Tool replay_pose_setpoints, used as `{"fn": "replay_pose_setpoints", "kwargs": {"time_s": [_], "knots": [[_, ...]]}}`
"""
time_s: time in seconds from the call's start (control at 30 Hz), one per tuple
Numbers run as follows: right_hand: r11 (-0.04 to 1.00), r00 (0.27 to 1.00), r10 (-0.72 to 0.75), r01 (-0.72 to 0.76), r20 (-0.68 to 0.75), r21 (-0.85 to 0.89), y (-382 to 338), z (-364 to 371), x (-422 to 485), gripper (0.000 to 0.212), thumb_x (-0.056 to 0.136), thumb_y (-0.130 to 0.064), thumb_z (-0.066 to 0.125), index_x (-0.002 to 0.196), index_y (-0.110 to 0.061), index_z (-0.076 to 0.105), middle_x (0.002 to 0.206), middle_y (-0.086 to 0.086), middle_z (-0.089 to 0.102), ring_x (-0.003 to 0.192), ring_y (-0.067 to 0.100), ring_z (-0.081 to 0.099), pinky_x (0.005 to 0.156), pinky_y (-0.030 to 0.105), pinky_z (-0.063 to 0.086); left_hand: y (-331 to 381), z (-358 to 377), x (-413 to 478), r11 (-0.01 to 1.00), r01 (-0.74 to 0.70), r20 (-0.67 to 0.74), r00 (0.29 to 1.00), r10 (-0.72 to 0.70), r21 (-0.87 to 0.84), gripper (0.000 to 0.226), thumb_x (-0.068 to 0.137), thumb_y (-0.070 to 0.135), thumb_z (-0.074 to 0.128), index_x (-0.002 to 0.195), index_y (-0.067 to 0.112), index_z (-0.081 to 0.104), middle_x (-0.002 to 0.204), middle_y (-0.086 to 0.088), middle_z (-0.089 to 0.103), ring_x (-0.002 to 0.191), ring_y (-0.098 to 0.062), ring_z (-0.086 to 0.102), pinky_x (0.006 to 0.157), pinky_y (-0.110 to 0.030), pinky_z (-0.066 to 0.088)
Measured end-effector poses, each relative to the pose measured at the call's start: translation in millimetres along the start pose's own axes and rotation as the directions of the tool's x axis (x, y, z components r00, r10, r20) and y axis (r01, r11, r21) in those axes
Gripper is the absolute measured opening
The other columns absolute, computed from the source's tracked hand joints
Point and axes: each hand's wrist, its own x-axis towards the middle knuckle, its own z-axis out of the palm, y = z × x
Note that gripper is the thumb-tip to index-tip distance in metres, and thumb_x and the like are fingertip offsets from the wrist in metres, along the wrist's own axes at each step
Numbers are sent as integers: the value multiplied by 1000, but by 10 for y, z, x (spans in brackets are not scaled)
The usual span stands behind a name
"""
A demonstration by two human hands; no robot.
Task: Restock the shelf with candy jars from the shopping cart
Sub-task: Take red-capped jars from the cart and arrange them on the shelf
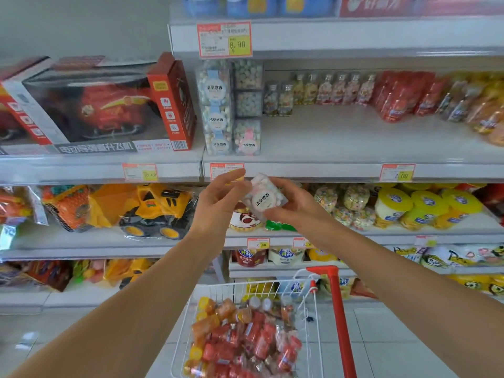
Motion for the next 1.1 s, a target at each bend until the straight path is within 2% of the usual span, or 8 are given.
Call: {"fn": "replay_pose_setpoints", "kwargs": {"time_s": [0.07,0.2,0.37,0.53,0.7,0.87,1.0,1.1], "knots": [[1000,995,-22,23,-93,19,-105,8,31,61,80,-3,74,132,-19,47,122,5,60,104,17,65,87,29,55,78,-13,30,999,-44,-63,997,43,-3,16,90,18,63,105,19,69,91,1,71,90,-17,65,85,-33,50],[991,961,-126,131,-246,5,-359,-51,207,61,77,-14,79,126,-23,44,122,-6,56,103,10,64,82,22,54,221,-109,99,910,-152,-189,953,239,385,25,94,14,53,111,31,61,112,2,58,94,-16,56,72,-26,45],[968,899,-244,251,-363,-29,-605,-61,575,63,74,-14,82,122,-24,43,122,-4,55,106,5,59,85,16,51,345,-106,237,733,-198,-108,932,347,651,49,95,11,51,140,26,39,143,2,38,133,-17,32,105,-34,34],[945,844,-327,300,-425,-132,-609,-45,951,69,74,-17,83,129,-14,43,121,-9,54,103,-5,53,81,0,39,386,27,411,713,-123,-110,956,271,691,67,97,18,49,153,19,12,159,2,15,145,-16,13,117,-36,18],[930,844,-355,277,-402,-240,-487,-63,1223,67,77,-18,81,133,-14,43,126,-5,54,113,4,50,78,-6,34,381,34,587,718,-112,-113,959,258,687,73,98,20,48,154,18,1,161,3,4,148,-14,4,120,-35,11],[922,834,-342,210,-432,-324,-378,-56,1382,73,79,-33,78,142,-20,44,140,0,48,127,13,44,100,20,33,361,43,648,725,-118,-119,956,267,679,71,99,19,46,154,20,1,161,4,6,147,-13,6,118,-32,12],[903,825,-358,185,-437,-389,-330,-37,1450,72,79,-39,77,142,-20,46,126,5,54,112,17,51,89,20,38,318,30,649,717,-155,-125,938,322,680,70,99,17,47,154,19,4,160,3,10,146,-13,9,117,-31,16],[905,813,-359,185,-459,-382,-309,-11,1470,71,77,-40,78,137,-14,48,127,4,57,115,19,53,98,36,45,295,7,644,711,-172,-117,934,338,682,70,98,16,47,154,21,5,160,4,12,145,-12,12,117,-37,24]]}}
